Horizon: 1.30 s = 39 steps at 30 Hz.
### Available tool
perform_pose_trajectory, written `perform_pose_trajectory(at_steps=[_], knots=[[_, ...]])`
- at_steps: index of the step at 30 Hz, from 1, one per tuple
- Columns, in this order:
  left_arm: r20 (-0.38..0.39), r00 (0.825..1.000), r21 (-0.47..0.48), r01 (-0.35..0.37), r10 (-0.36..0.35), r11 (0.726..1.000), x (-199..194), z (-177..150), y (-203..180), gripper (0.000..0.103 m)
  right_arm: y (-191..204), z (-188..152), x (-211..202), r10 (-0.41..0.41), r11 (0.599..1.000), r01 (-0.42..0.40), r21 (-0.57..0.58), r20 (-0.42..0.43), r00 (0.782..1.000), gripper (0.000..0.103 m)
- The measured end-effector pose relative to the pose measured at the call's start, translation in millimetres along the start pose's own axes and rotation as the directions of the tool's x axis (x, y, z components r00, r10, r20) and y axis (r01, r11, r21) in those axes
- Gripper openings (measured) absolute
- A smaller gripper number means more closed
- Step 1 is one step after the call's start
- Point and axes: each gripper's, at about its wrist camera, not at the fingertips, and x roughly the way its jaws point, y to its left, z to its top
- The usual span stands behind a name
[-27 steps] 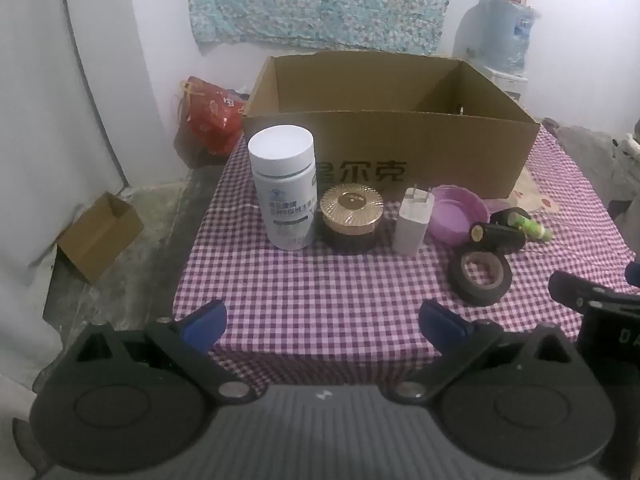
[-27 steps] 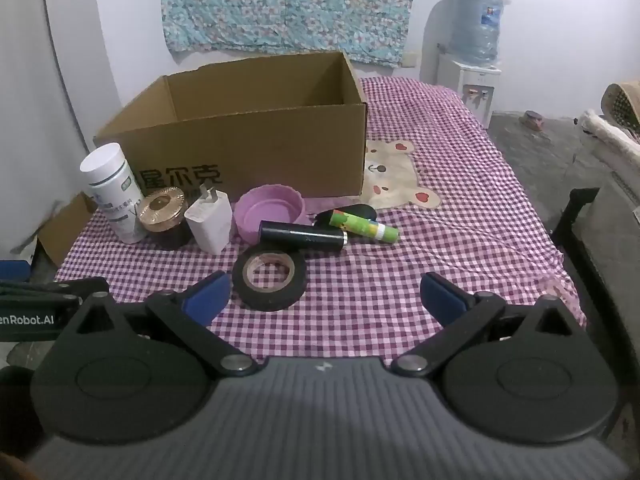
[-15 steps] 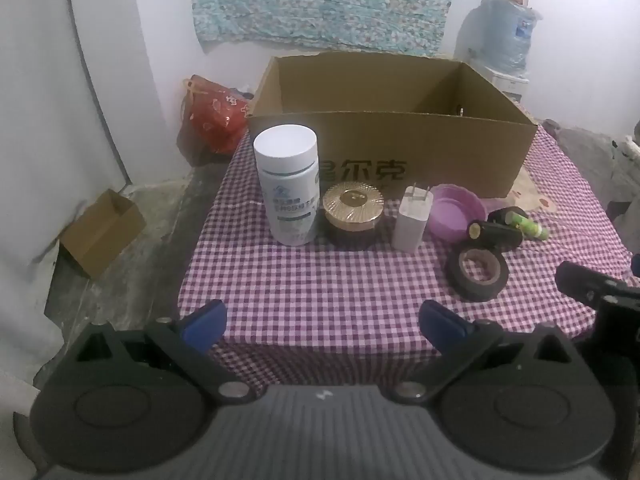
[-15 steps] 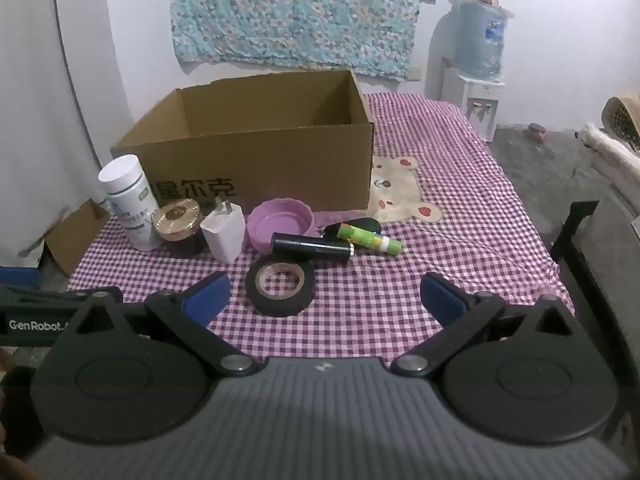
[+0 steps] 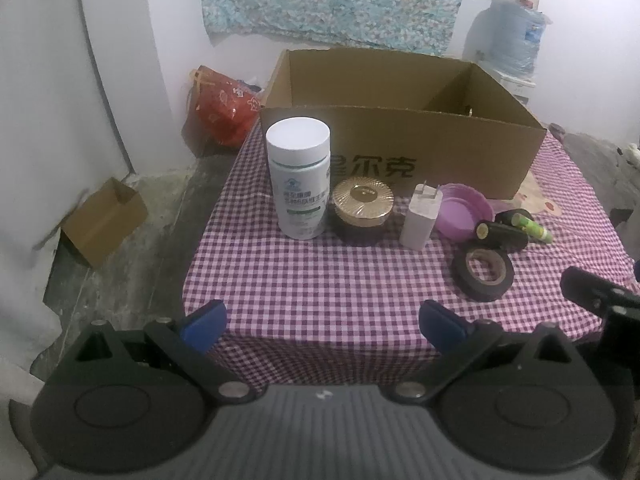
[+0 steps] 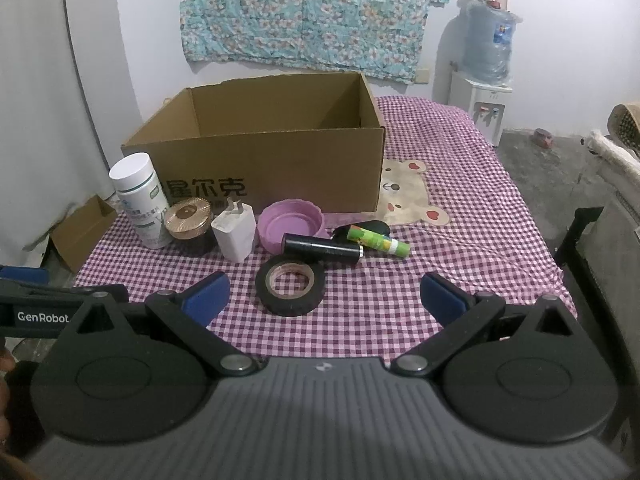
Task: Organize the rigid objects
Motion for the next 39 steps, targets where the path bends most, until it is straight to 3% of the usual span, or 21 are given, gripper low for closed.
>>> perform_pose_trajectory(at_steps=[39], knots=[[-0.003,1.000,0.010,-0.025,0.025,1.000,2.6,3.5,0.2,0.103,-0.4,2.0,0.2,-0.002,1.000,0.003,-0.009,0.010,1.000,0.102]])
